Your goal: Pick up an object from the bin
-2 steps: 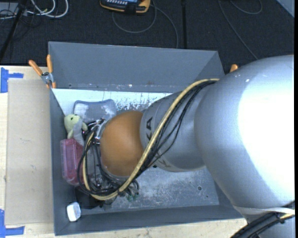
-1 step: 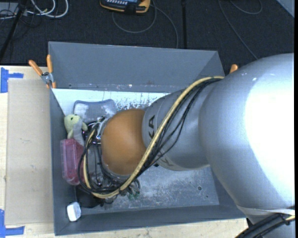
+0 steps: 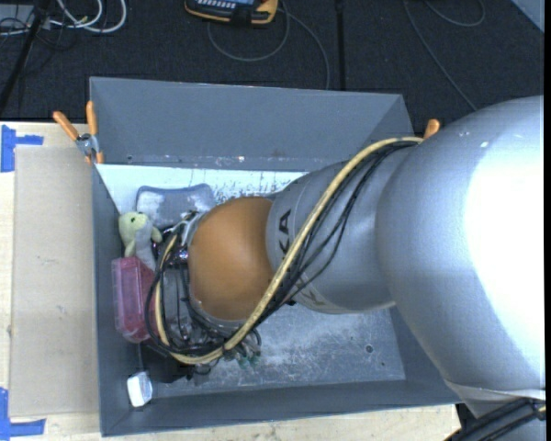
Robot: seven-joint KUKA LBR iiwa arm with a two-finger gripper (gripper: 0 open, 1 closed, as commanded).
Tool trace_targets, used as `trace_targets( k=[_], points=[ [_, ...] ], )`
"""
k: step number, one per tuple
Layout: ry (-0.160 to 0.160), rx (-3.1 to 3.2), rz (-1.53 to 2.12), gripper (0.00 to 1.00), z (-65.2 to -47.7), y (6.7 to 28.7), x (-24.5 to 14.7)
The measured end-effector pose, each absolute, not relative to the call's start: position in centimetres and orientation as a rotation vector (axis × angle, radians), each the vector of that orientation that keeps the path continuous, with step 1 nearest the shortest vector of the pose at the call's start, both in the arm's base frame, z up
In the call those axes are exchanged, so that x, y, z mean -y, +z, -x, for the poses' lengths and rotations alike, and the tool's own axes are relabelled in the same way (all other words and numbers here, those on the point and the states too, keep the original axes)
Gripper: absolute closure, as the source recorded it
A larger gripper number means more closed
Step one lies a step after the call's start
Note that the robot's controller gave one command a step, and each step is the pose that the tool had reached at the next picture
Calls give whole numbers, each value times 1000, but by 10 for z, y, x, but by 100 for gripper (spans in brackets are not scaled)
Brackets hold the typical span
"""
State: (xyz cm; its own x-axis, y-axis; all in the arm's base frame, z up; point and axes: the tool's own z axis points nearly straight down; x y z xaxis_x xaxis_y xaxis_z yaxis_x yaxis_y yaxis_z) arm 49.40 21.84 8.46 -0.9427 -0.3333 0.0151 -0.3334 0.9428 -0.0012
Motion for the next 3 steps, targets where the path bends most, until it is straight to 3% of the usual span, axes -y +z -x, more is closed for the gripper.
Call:
trace_targets(
  k=[2, 3],
  points=[
    [7, 3076, -528, 100, -492, 100, -218],
    [9, 3073, -527, 100, -491, 118, -218]
  ],
)
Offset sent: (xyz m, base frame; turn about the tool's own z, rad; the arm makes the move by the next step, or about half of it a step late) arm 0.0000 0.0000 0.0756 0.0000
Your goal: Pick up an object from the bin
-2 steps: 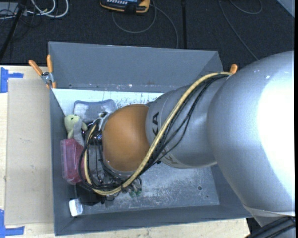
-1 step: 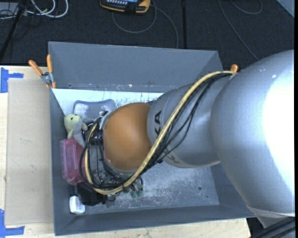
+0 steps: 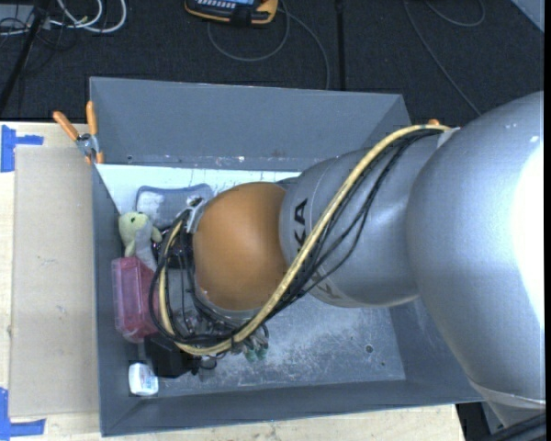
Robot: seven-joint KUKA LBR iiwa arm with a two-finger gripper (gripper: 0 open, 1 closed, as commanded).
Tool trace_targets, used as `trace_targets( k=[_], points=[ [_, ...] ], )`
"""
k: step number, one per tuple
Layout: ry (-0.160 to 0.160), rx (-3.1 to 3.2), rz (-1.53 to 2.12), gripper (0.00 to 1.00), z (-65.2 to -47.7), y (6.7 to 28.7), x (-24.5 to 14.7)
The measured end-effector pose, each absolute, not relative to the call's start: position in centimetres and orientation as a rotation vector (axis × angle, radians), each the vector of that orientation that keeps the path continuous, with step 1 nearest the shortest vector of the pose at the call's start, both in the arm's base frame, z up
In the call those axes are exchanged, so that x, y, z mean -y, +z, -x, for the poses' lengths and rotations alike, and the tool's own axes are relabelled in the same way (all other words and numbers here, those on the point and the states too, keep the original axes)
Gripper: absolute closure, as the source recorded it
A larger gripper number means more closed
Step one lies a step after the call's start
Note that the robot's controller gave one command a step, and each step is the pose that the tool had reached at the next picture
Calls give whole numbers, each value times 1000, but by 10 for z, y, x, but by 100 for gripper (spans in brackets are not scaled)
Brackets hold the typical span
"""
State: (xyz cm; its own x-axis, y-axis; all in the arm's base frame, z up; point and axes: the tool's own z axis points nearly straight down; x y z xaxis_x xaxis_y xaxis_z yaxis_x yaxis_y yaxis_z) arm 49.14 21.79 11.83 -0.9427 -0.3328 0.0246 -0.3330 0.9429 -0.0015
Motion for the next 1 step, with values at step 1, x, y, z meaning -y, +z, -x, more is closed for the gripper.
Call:
trace_targets(
  k=[1],
  points=[
    [8, 3077, -527, 100, -492, 133, -218]
  ],
)
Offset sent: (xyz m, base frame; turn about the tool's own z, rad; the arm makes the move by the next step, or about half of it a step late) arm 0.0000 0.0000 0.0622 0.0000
